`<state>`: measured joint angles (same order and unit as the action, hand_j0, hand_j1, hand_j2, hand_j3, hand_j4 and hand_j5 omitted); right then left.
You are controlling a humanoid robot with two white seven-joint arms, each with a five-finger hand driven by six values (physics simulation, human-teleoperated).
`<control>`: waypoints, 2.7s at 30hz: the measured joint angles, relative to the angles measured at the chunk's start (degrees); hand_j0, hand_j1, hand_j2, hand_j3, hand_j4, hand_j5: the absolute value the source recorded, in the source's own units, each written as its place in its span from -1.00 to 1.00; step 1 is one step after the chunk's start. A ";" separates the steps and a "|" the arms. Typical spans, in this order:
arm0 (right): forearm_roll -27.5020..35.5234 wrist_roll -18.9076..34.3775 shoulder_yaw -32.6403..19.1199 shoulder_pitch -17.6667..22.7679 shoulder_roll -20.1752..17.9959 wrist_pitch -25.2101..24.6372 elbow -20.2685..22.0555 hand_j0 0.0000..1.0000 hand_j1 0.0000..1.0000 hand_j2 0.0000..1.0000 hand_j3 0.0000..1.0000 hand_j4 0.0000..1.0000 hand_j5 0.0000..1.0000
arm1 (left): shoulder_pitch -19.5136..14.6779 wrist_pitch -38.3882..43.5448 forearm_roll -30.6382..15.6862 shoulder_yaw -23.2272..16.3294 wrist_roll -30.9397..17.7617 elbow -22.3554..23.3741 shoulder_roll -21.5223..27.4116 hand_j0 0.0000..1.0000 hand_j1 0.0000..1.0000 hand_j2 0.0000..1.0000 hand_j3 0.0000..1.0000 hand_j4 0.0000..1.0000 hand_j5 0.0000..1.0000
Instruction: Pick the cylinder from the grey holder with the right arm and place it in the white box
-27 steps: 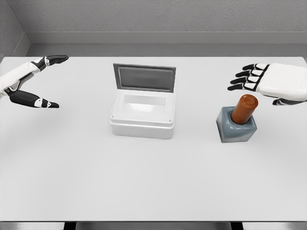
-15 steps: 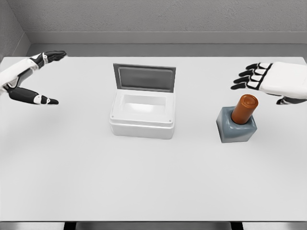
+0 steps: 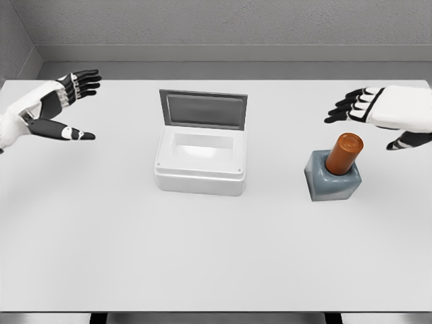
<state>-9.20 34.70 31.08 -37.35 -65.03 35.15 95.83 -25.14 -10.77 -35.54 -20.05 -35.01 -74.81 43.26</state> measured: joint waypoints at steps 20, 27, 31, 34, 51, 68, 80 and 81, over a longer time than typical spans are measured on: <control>-14.05 0.32 3.75 -1.49 4.18 0.00 2.19 1.00 1.00 1.00 1.00 1.00 1.00 | -3.78 0.76 -0.46 -3.07 0.00 3.03 -3.18 1.00 1.00 1.00 1.00 1.00 1.00; -14.78 0.32 5.44 -1.05 3.92 -0.01 3.54 0.98 0.98 0.98 0.98 0.98 0.98 | -3.69 0.74 -0.41 -3.17 0.00 3.12 -3.24 1.00 1.00 1.00 1.00 1.00 1.00; -15.52 0.32 6.20 -1.05 4.05 -0.01 3.57 0.88 0.88 0.88 0.88 0.88 0.88 | -3.78 0.73 -0.48 -3.14 0.00 3.11 -3.20 1.00 1.00 1.00 1.00 1.00 1.00; -15.84 0.32 6.37 -1.14 4.07 -0.01 3.54 0.66 0.66 0.66 0.66 0.66 0.66 | -3.78 0.73 -0.51 -3.11 0.00 3.12 -3.19 1.00 1.00 1.00 1.00 1.00 1.00; -16.93 0.21 6.39 -1.41 3.99 -0.14 3.58 0.23 0.23 0.23 0.23 0.23 0.23 | -3.87 0.63 -0.60 -3.08 0.00 2.92 -2.96 1.00 1.00 1.00 1.00 1.00 1.00; -16.63 0.32 5.89 -2.29 3.14 0.00 3.66 0.13 0.13 0.13 0.13 0.13 0.13 | -3.87 0.47 -0.67 -2.78 0.00 2.64 -2.46 1.00 1.00 1.00 1.00 1.00 1.00; -16.27 0.33 5.70 -4.04 2.91 0.00 4.11 0.08 0.08 0.08 0.08 0.08 0.08 | -3.87 0.47 -0.67 -2.66 0.00 2.62 -2.45 1.00 1.00 1.00 1.00 1.00 1.00; -16.25 0.32 5.69 -4.13 2.92 0.00 4.21 0.08 0.08 0.08 0.08 0.08 0.08 | -3.87 0.47 -0.66 -2.66 0.00 2.61 -2.45 1.00 1.00 1.00 1.00 1.00 1.00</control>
<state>-25.45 35.03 36.77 -41.48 -62.10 35.14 100.04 -29.00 -10.31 -36.21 -22.71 -35.00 -72.20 40.81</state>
